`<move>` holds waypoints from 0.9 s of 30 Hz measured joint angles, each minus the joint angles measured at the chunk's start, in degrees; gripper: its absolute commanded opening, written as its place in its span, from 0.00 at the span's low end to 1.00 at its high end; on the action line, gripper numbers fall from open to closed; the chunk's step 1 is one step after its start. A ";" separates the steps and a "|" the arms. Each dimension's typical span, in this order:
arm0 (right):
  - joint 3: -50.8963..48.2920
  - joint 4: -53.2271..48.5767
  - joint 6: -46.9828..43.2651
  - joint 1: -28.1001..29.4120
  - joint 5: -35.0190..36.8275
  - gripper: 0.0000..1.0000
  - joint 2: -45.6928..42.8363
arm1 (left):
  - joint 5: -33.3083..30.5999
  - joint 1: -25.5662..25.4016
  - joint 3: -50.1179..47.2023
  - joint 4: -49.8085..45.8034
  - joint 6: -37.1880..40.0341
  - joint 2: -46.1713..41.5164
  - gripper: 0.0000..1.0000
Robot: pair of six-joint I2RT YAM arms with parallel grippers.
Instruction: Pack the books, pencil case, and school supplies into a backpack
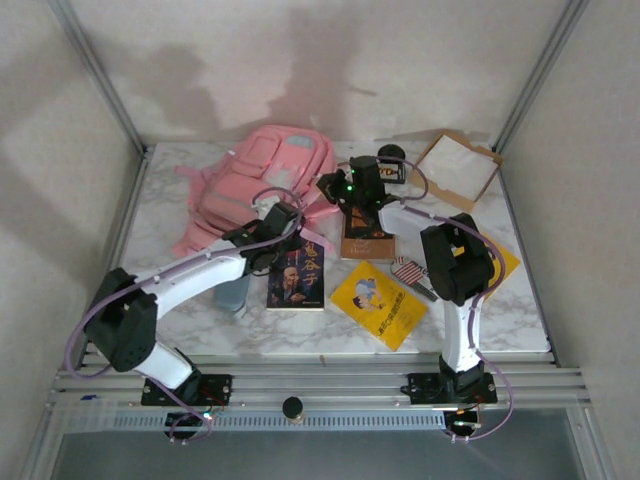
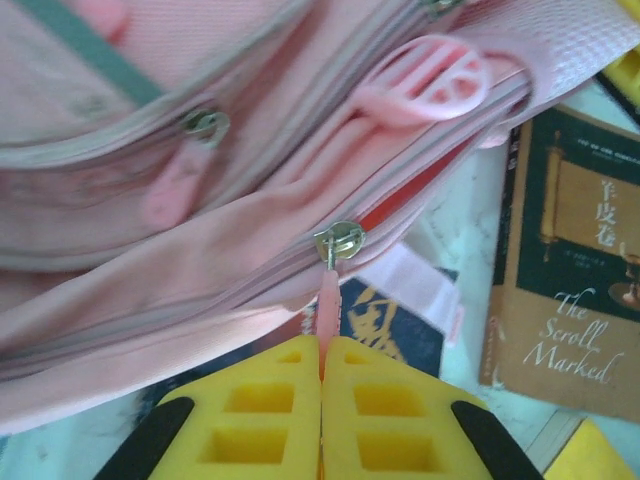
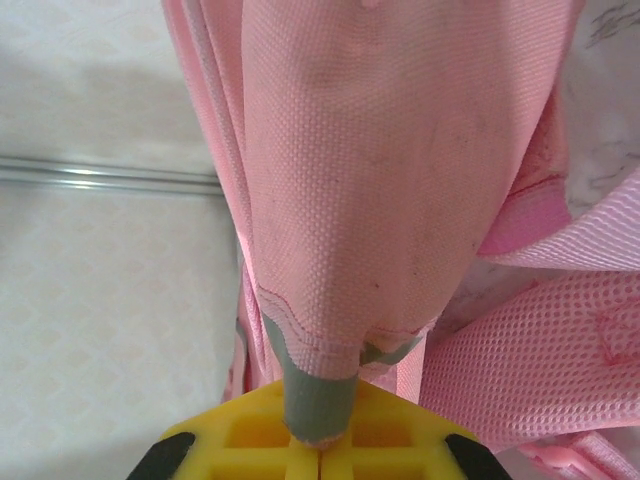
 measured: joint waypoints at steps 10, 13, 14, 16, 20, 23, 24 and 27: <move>0.35 -0.13 -0.09 -0.26 0.50 0.00 0.50 | 7.34 2.43 -3.41 -0.92 4.22 -2.73 0.00; 0.35 -0.37 -0.11 -0.33 0.68 0.00 0.50 | 7.17 2.43 -3.41 -1.31 5.03 -2.23 0.00; 0.39 -0.52 -0.11 -0.42 0.66 0.00 0.50 | 6.91 2.54 -3.41 -1.55 5.38 -2.32 0.00; 1.16 -1.60 -0.15 -0.70 0.52 0.00 0.74 | 6.10 2.82 -3.50 -2.60 5.88 -2.89 0.00; 5.68 -3.82 -0.94 -1.73 -0.79 0.01 3.37 | 4.76 5.51 -5.88 -4.28 6.34 -6.99 0.00; 9.70 -5.84 -1.84 -2.58 -1.97 0.21 6.05 | 4.28 7.67 -8.68 -5.09 6.32 -11.02 0.00; 10.38 -6.40 -2.21 -2.69 -1.99 0.26 6.45 | 4.79 7.96 -9.03 -5.03 6.34 -11.82 0.00; 11.43 -7.91 -3.74 -2.73 -1.77 0.39 6.78 | 7.76 8.11 -9.01 -3.21 6.27 -12.28 0.00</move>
